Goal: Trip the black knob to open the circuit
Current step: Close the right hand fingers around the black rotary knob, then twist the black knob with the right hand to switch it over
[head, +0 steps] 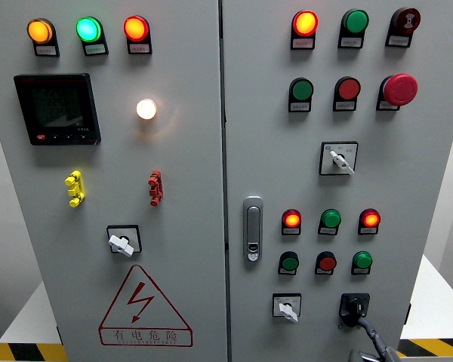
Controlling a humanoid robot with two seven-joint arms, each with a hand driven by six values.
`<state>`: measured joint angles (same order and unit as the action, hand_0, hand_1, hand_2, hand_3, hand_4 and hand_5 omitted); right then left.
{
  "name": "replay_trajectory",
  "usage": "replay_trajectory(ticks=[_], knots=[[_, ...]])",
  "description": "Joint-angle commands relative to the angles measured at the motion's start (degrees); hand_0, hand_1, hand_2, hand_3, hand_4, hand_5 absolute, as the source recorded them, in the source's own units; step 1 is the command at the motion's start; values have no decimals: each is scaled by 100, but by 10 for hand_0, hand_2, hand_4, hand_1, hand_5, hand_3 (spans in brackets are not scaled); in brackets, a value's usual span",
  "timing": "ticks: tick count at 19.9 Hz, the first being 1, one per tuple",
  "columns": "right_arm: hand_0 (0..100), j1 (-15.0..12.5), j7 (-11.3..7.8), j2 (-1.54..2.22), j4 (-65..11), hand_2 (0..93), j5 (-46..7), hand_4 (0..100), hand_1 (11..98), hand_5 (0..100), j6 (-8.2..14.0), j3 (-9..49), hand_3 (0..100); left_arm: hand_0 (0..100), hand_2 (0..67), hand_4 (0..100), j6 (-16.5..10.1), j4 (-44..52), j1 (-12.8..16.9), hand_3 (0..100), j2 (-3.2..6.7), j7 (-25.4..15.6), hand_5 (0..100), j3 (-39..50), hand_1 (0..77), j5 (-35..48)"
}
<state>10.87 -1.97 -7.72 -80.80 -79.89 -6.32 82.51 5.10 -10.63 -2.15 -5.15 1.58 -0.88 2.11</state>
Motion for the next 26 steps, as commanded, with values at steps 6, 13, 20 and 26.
replay_trajectory(ticks=[6, 13, 20, 26], knots=[[959, 12, 3, 8, -15, 0, 0, 1000, 845, 1000, -1, -50, 1000, 0, 195, 99, 0, 0, 4, 261, 5, 0, 86, 0, 0, 0], [960, 12, 30, -1, -15, 0, 0, 1000, 844, 1000, -1, -121, 1000, 0, 194, 99, 0, 0, 4, 261, 5, 0, 86, 0, 0, 0], [978, 12, 30, -1, -6, 0, 0, 1000, 840, 1000, -1, -174, 1000, 0, 195, 99, 0, 0, -4, 261, 5, 0, 86, 0, 0, 0], [986, 12, 38, 8, -24, 4, 0, 1000, 838, 1000, -1, -191, 1000, 0, 195, 99, 0, 0, 4, 261, 5, 0, 86, 0, 0, 0]])
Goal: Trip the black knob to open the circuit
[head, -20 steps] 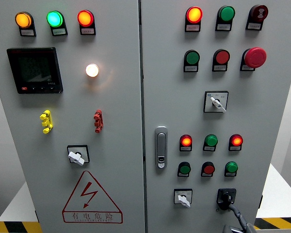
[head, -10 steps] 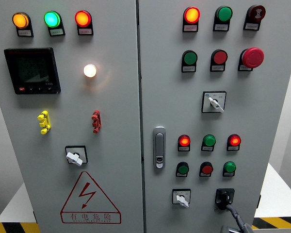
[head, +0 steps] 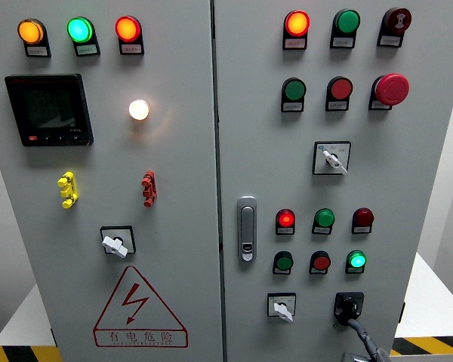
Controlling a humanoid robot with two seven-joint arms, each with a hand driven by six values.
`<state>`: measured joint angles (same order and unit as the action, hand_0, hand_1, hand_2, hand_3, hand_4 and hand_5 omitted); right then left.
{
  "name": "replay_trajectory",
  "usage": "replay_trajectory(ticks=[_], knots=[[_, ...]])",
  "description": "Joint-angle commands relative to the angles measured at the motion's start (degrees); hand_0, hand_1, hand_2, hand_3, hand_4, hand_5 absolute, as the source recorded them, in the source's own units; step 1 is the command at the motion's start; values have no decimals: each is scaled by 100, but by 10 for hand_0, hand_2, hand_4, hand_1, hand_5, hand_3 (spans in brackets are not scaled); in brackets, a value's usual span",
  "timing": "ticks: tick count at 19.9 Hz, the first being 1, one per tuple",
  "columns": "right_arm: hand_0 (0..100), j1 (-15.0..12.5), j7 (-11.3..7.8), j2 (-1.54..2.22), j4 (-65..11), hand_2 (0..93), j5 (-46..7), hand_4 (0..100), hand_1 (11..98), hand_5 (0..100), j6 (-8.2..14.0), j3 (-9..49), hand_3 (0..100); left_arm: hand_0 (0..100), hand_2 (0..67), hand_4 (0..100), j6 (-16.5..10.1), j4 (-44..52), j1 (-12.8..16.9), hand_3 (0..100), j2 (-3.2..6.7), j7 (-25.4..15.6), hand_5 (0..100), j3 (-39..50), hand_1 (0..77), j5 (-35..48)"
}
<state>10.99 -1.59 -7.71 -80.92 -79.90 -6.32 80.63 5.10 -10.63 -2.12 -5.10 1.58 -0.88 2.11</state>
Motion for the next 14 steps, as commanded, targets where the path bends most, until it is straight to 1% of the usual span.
replay_trajectory(ticks=[1, 8, 9, 10, 13, 14], knots=[[987, 0, 0, -2, -12, 5, 1, 1000, 838, 1000, -1, -12, 1000, 0, 195, 99, 0, 0, 1, 261, -9, 0, 86, 0, 0, 0], [1000, 17, -8, -2, 23, 7, -8, 1000, 820, 1000, -1, 40, 1000, 0, 194, 99, 0, 0, -7, 262, 0, 0, 86, 0, 0, 0], [1000, 17, -8, -11, 32, 7, -8, 1000, 820, 1000, -1, 41, 1000, 0, 194, 99, 0, 0, -7, 262, 0, 0, 86, 0, 0, 0], [1000, 17, -8, -29, 50, 7, -8, 1000, 818, 1000, -1, 49, 1000, 0, 194, 99, 0, 0, 1, 262, 0, 0, 86, 0, 0, 0], [1000, 17, -17, -29, 102, 8, -8, 1000, 812, 1000, -1, 137, 1000, 0, 194, 99, 0, 0, -7, 262, 0, 0, 86, 0, 0, 0], [1000, 17, -17, -20, 111, 8, -8, 1000, 806, 1000, -1, 181, 1000, 0, 195, 99, 0, 0, -7, 262, -9, 0, 86, 0, 0, 0]])
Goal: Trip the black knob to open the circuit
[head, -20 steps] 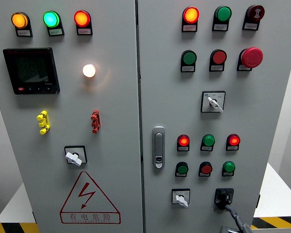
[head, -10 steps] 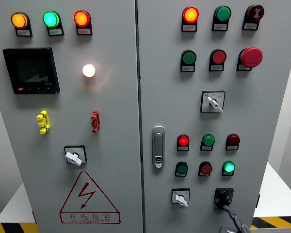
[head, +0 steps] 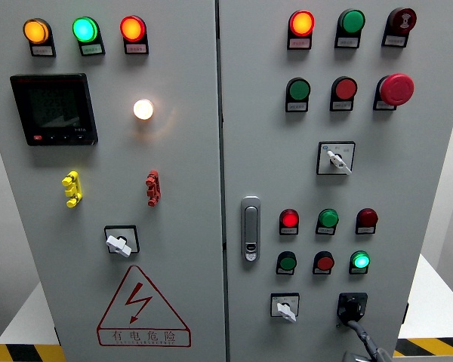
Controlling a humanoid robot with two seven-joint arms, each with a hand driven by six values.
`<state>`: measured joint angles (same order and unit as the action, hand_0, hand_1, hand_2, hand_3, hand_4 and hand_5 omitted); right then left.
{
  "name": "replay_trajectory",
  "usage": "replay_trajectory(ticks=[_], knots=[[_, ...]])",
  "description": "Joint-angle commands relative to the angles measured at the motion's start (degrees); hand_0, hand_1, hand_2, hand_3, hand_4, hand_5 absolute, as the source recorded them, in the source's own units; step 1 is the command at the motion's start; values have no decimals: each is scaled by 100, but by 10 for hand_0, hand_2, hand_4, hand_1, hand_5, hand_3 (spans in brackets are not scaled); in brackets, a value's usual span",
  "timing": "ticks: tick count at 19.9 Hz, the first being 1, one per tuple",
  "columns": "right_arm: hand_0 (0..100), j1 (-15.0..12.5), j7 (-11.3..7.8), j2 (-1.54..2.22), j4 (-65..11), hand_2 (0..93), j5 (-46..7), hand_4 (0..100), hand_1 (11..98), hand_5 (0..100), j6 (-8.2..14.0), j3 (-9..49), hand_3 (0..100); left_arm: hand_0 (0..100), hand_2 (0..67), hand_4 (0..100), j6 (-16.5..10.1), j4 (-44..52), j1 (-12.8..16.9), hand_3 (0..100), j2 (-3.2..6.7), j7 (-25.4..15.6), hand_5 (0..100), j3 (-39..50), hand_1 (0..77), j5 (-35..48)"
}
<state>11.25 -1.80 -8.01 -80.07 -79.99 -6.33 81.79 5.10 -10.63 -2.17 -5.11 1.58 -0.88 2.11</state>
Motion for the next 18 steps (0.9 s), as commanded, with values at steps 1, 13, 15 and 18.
replay_trajectory(ticks=[1, 13, 15, 18], knots=[[1000, -9, 4, 10, 35, 8, 1, 1000, 805, 1000, 0, 100, 1000, 0, 195, 99, 0, 0, -3, 262, -7, 0, 86, 0, 0, 0], [1000, -62, 4, 72, 44, 10, 10, 1000, 803, 1000, 0, 346, 1000, 0, 194, 99, 0, 0, -3, 261, 1, 0, 86, 0, 0, 0], [1000, -71, -5, 80, 44, 10, 10, 1000, 803, 1000, 0, 425, 1000, 0, 194, 99, 0, 0, 6, 261, 1, 0, 86, 0, 0, 0], [1000, -123, -5, 133, 35, 11, 10, 1000, 802, 1000, 0, 460, 1000, 0, 194, 99, 0, 0, -3, 262, 1, 0, 86, 0, 0, 0]])
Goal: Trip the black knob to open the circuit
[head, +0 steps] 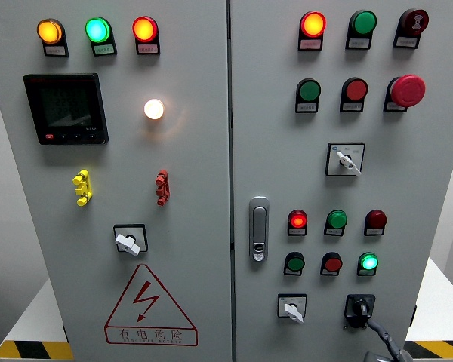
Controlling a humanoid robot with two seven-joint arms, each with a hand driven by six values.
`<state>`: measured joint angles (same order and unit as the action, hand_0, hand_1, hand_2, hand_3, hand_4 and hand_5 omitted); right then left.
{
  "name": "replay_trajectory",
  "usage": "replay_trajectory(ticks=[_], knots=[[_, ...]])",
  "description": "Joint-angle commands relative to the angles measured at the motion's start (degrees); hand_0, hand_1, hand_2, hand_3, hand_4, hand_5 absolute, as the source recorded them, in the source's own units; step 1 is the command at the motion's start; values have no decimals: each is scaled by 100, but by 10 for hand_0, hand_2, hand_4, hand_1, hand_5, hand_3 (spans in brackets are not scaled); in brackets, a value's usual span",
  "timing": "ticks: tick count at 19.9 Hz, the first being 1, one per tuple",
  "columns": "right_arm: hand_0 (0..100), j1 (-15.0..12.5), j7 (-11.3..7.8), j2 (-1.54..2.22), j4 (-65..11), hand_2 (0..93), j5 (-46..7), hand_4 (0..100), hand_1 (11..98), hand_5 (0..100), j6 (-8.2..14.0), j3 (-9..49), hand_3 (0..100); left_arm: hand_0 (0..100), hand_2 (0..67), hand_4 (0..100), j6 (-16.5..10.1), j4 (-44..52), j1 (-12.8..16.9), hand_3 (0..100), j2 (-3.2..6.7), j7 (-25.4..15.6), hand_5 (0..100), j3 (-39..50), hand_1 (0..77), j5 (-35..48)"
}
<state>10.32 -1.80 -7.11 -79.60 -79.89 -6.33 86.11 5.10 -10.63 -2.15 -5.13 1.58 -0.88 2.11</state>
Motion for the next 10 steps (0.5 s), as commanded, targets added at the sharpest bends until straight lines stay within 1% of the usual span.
replay_trajectory(ticks=[1, 2, 3, 6, 7, 8, 9, 10], knots=[[1000, -38, -4, 60, -20, 11, 0, 1000, 800, 1000, 0, 38, 1000, 0, 194, 99, 0, 0, -4, 262, 3, 0, 86, 0, 0, 0], [1000, -47, -4, 60, -29, 11, 0, 1000, 797, 1000, 0, 47, 1000, 0, 194, 99, 0, 0, -4, 262, 3, 0, 86, 0, 0, 0], [1000, -73, -4, 69, -38, 11, 0, 1000, 796, 1000, 0, 81, 1000, 0, 194, 99, 0, 0, -4, 262, 3, 0, 86, 0, 0, 0], [1000, -109, -4, 69, -90, 12, 0, 1000, 788, 1000, 0, 117, 1000, 0, 194, 99, 0, 0, 4, 262, 3, 0, 86, 0, 0, 0], [1000, -152, -13, 78, -125, 12, 0, 1000, 789, 1000, 0, 117, 998, 0, 195, 99, 0, 0, -4, 262, 3, 0, 86, 0, 0, 0], [1000, -240, -22, 78, -195, 12, 0, 1000, 785, 1000, 0, 117, 992, 0, 195, 99, 0, 0, 4, 262, 3, 0, 86, 0, 0, 0], [1000, -293, -30, 78, -248, 11, 0, 1000, 774, 1000, 0, 117, 982, 0, 194, 99, 0, 0, 4, 262, 3, 0, 86, 0, 0, 0], [1000, -346, -30, 69, -284, 9, 0, 958, 755, 1000, 0, 117, 934, 0, 194, 99, 0, 0, 4, 262, 3, 0, 86, 0, 0, 0]])
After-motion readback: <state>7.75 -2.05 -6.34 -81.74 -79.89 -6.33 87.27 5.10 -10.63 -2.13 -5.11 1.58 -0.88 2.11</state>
